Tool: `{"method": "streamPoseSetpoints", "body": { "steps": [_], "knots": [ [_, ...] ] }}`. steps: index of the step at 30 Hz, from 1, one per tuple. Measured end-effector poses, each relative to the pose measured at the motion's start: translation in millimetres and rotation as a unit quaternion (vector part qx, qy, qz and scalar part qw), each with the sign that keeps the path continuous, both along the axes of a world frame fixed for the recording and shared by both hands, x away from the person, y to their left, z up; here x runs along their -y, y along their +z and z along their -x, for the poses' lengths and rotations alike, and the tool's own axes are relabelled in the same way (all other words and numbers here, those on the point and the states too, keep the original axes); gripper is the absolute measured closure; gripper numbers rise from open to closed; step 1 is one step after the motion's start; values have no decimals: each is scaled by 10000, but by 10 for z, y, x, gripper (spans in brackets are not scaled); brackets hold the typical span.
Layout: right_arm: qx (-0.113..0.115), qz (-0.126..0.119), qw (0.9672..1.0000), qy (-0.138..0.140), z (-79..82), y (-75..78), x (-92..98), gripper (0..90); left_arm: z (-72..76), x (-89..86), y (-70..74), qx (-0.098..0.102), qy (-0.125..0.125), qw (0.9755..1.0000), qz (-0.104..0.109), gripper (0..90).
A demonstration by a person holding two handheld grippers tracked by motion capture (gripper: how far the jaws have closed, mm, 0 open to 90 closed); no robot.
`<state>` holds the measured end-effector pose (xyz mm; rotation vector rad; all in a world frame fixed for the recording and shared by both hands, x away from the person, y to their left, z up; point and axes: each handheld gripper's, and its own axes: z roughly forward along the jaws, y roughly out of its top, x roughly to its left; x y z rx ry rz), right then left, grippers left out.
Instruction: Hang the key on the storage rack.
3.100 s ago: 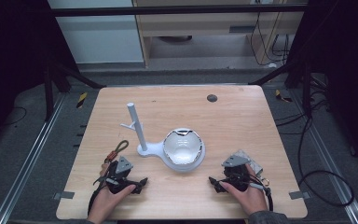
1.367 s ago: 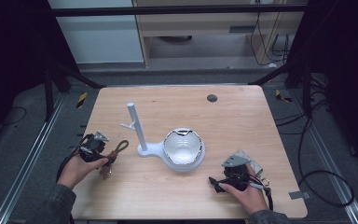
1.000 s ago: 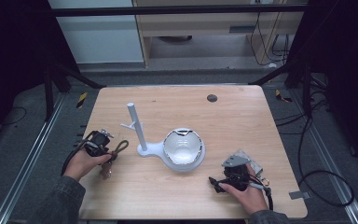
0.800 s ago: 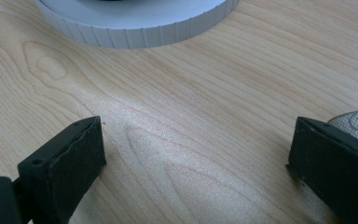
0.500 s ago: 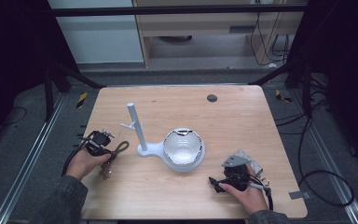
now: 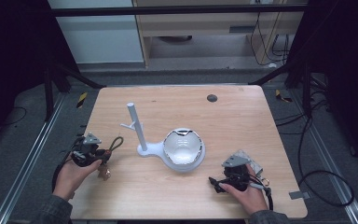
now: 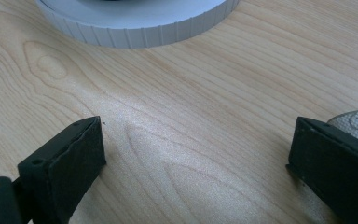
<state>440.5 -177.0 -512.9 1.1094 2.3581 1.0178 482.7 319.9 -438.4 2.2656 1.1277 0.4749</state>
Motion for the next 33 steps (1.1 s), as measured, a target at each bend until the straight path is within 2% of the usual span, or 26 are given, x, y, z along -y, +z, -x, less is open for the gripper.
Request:
{"method": "streamPoseSetpoints", "body": {
  "steps": [2, 7, 13, 25, 33],
  "knots": [
    [0, 0, 10000, 0, 0, 0, 0, 36, 70, -1, 33, 185, -36, 9998, 69, 657],
    [-17, -8, 10000, -6, 0, 0, -2, 34, 216, 37, 85, 507, -90, 9984, 247, 657],
    [-27, -10, 10000, -13, 0, 0, -1, 32, 357, 75, 127, 776, -119, 9958, 462, 658],
    [-26, -9, 10000, -15, 0, 0, -2, 31, 565, 206, 244, 1131, -314, 9903, 745, 658],
    [-27, -10, 10000, -15, 0, 0, -2, 31, 623, 279, 282, 1240, -393, 9876, 884, 658]
  ]
}}
